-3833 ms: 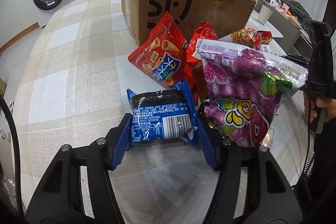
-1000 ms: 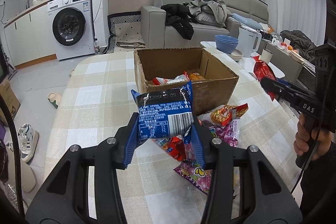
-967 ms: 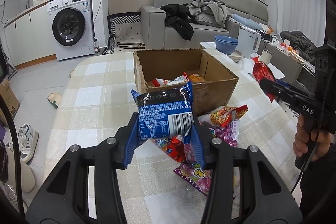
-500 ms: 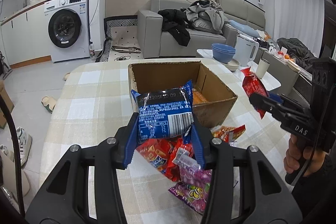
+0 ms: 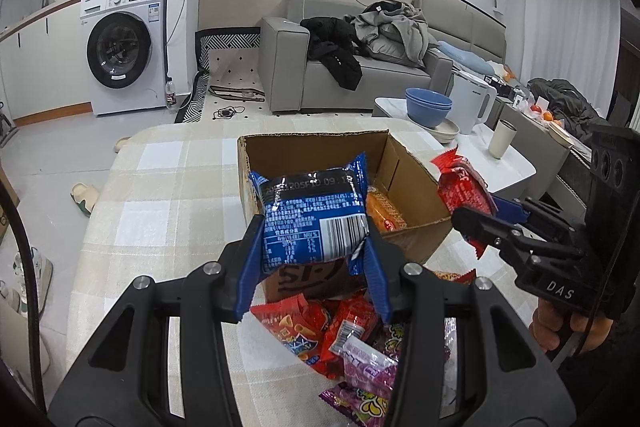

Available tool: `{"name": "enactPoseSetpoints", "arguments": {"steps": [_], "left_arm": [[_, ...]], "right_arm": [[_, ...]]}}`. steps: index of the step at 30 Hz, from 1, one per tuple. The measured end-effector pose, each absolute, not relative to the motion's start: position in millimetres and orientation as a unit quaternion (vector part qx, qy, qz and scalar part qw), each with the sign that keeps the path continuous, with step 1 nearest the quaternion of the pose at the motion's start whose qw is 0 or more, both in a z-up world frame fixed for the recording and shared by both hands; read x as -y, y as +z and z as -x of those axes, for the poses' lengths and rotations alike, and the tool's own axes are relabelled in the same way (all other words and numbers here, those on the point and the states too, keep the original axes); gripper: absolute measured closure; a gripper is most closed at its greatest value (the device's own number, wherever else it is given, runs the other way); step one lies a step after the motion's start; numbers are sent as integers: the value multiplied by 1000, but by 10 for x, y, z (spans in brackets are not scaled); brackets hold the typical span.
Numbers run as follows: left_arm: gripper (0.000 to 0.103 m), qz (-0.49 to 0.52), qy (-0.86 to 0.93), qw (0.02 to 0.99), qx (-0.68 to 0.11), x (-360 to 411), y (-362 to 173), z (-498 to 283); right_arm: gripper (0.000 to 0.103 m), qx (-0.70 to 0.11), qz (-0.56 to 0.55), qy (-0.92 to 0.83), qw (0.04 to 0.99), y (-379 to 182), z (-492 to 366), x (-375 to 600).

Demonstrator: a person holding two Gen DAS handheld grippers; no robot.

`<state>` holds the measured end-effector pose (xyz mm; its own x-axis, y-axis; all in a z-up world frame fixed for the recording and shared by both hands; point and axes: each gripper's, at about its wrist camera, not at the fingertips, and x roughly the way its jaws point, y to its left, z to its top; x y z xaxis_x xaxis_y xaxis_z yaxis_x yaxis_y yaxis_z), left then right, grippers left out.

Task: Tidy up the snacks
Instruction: 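Lift both held packets and carry them over the cardboard box, then lower both packets into the box and open both tools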

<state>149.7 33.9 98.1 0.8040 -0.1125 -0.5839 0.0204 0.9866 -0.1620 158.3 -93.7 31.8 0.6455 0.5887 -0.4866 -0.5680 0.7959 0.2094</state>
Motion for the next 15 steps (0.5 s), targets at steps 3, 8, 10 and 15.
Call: {"name": "enactPoseSetpoints", "arguments": {"steps": [3, 8, 10, 15], "left_arm": [[60, 75, -37, 947, -310, -327, 967, -1607], [60, 80, -40, 945, -316, -322, 898, -1784], [60, 76, -42, 945, -317, -301, 879, -1849], [60, 66, -40, 944, -319, -253, 842, -2026]], "right_arm": [[59, -276, -23, 317, 907, 300, -1663, 901], [59, -281, -26, 316, 906, 270, -1768, 851], [59, -282, -22, 314, 907, 261, -1803, 832], [59, -288, -13, 311, 906, 219, -1886, 786]]}}
